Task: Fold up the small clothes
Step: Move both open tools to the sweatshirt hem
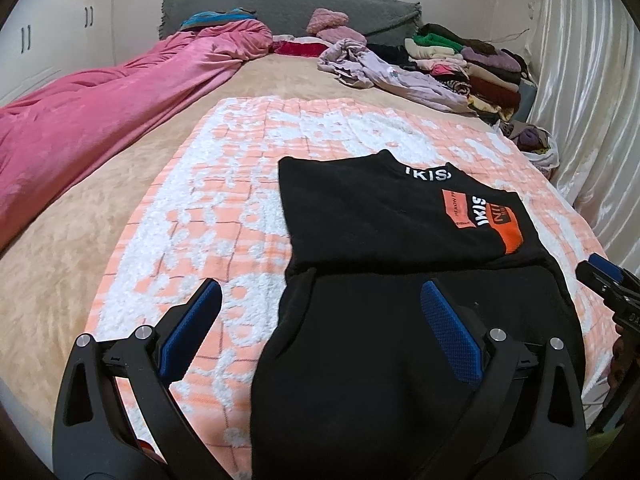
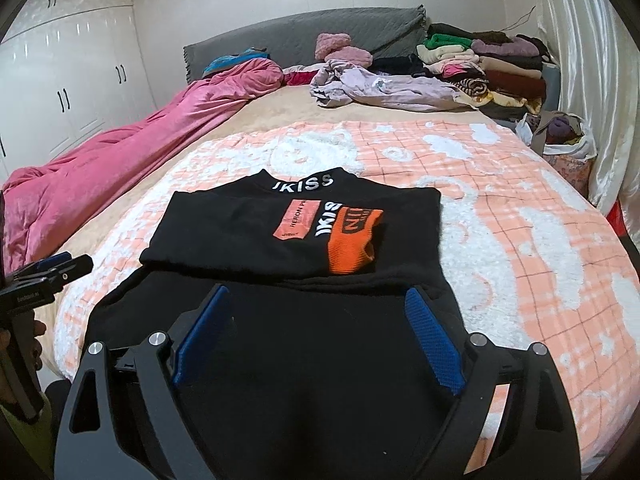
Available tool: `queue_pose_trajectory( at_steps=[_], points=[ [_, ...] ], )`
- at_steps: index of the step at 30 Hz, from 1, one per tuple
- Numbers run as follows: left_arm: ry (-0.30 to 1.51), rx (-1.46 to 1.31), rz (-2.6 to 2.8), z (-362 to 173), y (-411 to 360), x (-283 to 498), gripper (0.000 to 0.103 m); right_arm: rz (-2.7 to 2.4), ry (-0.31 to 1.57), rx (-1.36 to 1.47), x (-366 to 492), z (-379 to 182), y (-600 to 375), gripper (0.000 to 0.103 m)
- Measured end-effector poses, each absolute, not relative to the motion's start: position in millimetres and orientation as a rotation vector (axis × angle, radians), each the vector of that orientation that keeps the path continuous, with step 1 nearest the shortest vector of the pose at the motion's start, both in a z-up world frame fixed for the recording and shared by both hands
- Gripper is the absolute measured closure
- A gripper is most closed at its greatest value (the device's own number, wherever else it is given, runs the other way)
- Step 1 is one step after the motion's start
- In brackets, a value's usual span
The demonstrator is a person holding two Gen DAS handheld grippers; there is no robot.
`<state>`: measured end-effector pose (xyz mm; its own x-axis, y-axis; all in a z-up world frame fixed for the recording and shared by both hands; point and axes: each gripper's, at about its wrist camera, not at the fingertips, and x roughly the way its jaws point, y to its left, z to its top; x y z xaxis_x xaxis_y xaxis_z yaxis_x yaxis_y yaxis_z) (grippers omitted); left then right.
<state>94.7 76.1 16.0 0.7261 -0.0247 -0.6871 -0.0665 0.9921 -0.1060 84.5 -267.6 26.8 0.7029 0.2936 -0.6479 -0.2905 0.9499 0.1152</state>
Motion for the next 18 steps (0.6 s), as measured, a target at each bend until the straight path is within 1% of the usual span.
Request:
queue_pose_trajectory(
  at_steps=[18],
  points=[
    [0.806,-0.128,0.068,1.0,94.8,66.8,0.010,0.277,0.763,-0.008,57.3,12.8,-303.7,0.015]
  ],
)
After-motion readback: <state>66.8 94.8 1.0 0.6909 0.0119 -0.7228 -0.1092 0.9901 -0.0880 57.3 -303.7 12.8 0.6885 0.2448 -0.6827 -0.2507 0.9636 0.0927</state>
